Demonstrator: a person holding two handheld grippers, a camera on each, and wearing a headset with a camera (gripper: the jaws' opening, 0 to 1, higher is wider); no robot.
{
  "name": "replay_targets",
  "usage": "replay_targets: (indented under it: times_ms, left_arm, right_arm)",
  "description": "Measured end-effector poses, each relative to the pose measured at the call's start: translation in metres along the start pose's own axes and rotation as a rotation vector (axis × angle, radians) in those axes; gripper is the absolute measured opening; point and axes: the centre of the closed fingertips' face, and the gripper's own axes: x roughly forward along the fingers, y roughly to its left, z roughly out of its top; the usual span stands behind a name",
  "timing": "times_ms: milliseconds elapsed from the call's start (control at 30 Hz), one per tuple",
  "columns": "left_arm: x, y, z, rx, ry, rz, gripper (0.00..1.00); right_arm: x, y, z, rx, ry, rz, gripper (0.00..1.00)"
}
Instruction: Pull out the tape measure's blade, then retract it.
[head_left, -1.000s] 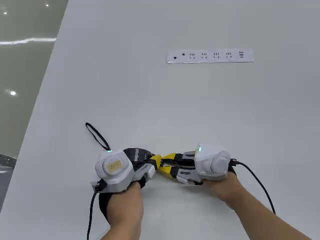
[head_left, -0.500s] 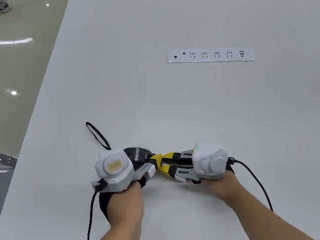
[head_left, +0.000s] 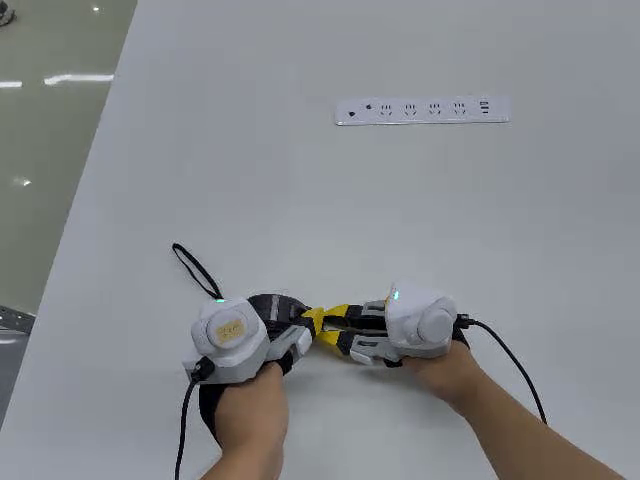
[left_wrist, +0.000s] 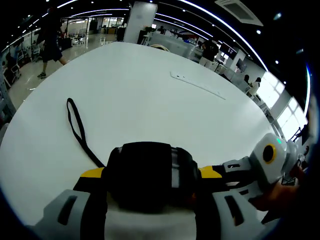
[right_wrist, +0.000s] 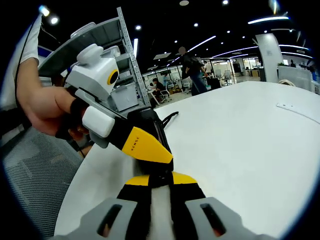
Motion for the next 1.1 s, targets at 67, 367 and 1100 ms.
replay_targets:
  times_ms: [67,367,1100]
  left_arm:
    - [-0.0001,-0.0003,0.0002,0.001,0.001,-0.001,0.69]
    - [-0.0001,-0.0006,-0.0008,0.017,0.005,-0.01,0.7]
    - [-0.0003,-0.0021,-0.0015,0.037,0.021,-0.029,0.7]
  right_arm:
    - [0.0001,-0.0004,-0.0003,0.005,0.001,-0.002,0.13]
    - [0.0001,0.0003,-0.0027,0.007,0.011,-0.003,0.14]
    - [-0.0024,0.0043,-0.0035,-0.002,0.004,0.012,0.2]
